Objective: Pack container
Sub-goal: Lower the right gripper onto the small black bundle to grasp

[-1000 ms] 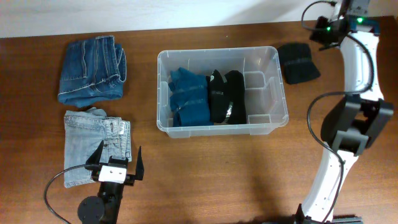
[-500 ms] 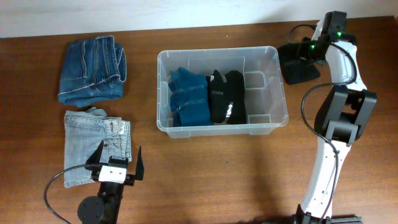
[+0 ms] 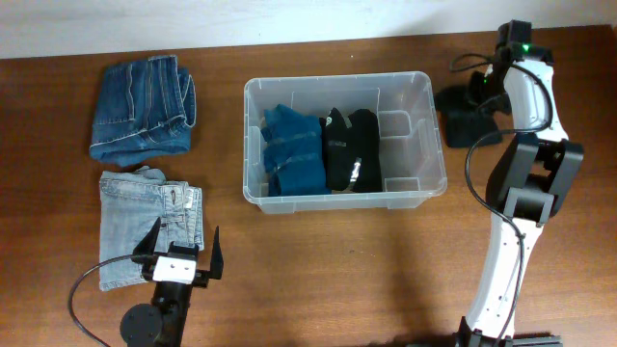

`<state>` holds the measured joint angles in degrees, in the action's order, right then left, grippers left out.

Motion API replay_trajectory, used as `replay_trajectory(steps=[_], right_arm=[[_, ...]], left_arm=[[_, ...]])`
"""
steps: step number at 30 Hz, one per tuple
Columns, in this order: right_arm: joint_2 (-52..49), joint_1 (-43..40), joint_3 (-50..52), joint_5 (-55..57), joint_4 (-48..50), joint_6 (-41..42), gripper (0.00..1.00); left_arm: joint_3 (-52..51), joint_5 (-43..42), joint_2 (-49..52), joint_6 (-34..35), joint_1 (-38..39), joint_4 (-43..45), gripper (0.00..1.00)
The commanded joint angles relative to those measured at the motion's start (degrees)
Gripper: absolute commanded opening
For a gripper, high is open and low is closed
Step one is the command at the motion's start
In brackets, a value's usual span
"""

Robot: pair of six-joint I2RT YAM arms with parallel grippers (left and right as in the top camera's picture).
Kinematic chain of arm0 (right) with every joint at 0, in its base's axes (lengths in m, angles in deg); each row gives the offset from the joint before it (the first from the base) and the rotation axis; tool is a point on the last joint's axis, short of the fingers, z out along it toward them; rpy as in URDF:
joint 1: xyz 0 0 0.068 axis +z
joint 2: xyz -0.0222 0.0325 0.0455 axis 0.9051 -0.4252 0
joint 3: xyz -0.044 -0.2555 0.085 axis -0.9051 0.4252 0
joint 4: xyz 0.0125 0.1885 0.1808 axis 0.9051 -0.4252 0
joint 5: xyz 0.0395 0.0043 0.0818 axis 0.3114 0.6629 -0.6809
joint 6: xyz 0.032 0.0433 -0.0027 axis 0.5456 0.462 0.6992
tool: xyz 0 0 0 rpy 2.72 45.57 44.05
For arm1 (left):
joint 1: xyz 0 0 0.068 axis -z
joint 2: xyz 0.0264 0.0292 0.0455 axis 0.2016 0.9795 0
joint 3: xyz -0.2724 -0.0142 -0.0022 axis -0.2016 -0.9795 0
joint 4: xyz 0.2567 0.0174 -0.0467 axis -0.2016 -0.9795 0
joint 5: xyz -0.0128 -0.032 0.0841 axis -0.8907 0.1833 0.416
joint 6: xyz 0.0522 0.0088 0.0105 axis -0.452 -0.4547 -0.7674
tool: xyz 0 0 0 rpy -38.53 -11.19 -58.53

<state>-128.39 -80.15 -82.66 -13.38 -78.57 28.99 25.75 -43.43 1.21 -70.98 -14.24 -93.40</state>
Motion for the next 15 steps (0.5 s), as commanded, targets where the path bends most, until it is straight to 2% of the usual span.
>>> replay_trajectory(steps=[1,5,7,8,9,11,13,15], right_arm=[[-0.9,-0.5,2.0,10.1,-2.8,7.5,0.04],[2.6,-0.5,2.0,10.4,-2.0,7.3,0.04],[4.9,-0.6,1.4,10.3,-2.1,5.9,0.11],[6.1,-0.8,1.1,10.3,-2.1,4.5,0.24],[7.0,-0.9,1.0,10.3,-2.1,3.1,0.48],[8.9,-1.8,0.9,10.3,-2.4,-1.1,0.82],[10.1,-3.0,0.9,9.7,-3.3,-5.6,0.92],[10.5,-4.7,0.9,5.8,-4.5,-11.6,0.92]], left_arm=[[-0.3,-0.7,-0.4,-0.9,-0.1,0.0,0.99],[-0.3,-0.7,-0.4,-0.9,-0.1,0.0,0.99],[-0.3,-0.7,-0.4,-0.9,-0.1,0.0,0.99],[-0.3,-0.7,-0.4,-0.9,-0.1,0.0,0.99],[-0.3,-0.6,-0.4,-0.9,-0.1,0.0,0.99],[-0.3,-0.7,-0.4,-0.9,-0.1,0.0,0.99],[-0.3,-0.7,-0.4,-0.9,-0.1,0.0,0.99],[-0.3,-0.7,-0.4,-0.9,-0.1,0.0,0.99]])
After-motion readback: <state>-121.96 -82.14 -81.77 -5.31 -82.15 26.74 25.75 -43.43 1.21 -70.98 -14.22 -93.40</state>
